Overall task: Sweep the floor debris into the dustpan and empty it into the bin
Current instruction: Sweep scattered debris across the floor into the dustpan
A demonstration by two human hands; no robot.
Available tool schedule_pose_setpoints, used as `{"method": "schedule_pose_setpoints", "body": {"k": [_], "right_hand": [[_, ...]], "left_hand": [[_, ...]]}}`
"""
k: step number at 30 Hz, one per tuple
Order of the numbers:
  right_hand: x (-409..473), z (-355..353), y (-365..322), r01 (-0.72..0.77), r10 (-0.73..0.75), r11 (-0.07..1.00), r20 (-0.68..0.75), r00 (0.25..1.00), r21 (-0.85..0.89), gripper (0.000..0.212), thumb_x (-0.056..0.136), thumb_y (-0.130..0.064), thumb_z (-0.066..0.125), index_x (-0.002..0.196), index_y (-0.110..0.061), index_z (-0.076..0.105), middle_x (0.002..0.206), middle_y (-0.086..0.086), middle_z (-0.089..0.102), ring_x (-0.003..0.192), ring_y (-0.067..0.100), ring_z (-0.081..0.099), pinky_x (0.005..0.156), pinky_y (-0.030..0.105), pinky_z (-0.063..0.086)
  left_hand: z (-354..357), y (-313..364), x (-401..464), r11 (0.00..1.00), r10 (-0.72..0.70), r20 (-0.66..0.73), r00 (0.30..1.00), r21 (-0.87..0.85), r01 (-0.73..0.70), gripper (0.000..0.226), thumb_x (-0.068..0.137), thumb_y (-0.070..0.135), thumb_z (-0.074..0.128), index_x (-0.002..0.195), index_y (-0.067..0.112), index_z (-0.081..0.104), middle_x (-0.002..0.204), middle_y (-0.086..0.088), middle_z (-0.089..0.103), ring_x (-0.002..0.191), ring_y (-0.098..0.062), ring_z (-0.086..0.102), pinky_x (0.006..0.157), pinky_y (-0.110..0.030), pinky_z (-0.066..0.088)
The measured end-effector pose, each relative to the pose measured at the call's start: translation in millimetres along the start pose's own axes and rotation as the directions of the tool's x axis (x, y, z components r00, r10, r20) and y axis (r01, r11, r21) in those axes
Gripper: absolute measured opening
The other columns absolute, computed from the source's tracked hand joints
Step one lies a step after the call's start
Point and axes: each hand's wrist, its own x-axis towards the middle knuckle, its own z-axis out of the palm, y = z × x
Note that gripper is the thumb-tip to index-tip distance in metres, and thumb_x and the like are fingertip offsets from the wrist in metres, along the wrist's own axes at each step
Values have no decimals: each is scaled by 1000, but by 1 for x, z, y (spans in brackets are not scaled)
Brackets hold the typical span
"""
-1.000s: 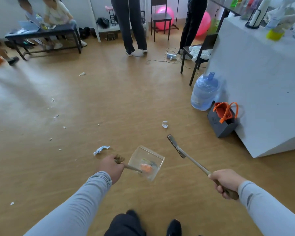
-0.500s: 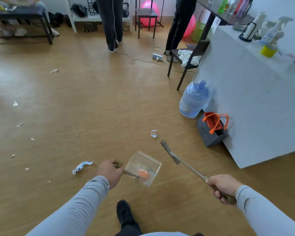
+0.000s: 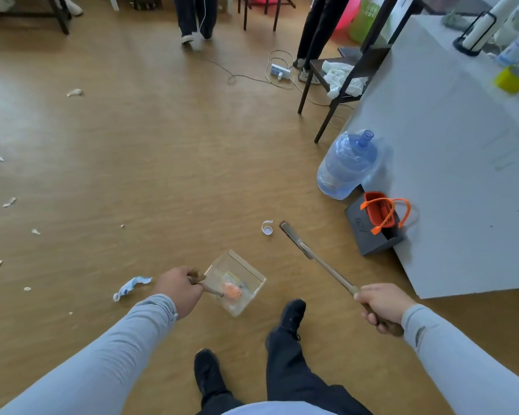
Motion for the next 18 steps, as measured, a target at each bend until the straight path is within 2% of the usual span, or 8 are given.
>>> {"method": "schedule_pose_setpoints", "body": {"k": [2,4,5,9,11,14,18], "right_hand": [[26,-11,-22,58,-58,996,-2,998,-62,40,95,-14,57,135,-15,56,68,12,56,44,15,47,43,22,37],[56,-23,-49,100,-98,986,16,995,-133,47,95,-13,56,141,-18,52,67,11,58,46,16,48,43,22,39],[72,-29,-63,115,-112,979,27,993,-166,48,95,-12,56,142,-19,52,69,11,58,47,17,49,43,22,40],[142,-40,-113,203,-183,930,92,979,-307,41,93,-11,53,133,-17,60,75,14,62,56,24,54,51,27,44],[172,-39,-130,236,-205,893,120,971,-383,43,93,-10,52,134,-20,59,78,13,65,54,24,56,50,27,46],[196,-35,-138,254,-200,834,161,967,-490,51,94,-9,50,142,-24,54,87,11,67,54,23,58,50,27,48],[189,-26,-108,230,-140,777,195,971,-586,49,95,-11,49,142,-24,54,91,9,64,62,24,57,53,28,52]], "left_hand": [[0,13,10,999,-6,-8,1000,49,7,27,86,32,66,112,26,69,101,8,72,91,-17,67,80,-29,54],[1,26,19,995,-35,-4,999,98,36,22,88,34,65,109,31,66,103,11,70,87,-13,63,66,-23,47],[2,32,22,992,-55,1,999,110,54,22,88,36,65,110,31,65,104,12,69,86,-12,62,66,-23,46],[7,54,38,983,-110,22,994,147,106,35,89,36,66,123,26,64,109,9,69,93,-13,66,86,-29,53],[8,66,48,972,-124,31,992,206,115,36,91,37,65,126,27,62,108,9,68,94,-14,64,87,-29,52],[5,80,60,955,-111,46,993,280,94,30,92,37,63,121,29,63,95,14,62,89,-14,59,83,-26,48],[-8,85,76,933,-81,122,989,359,32,32,93,34,61,125,30,62,110,9,65,90,-13,60,84,-25,48]]}}
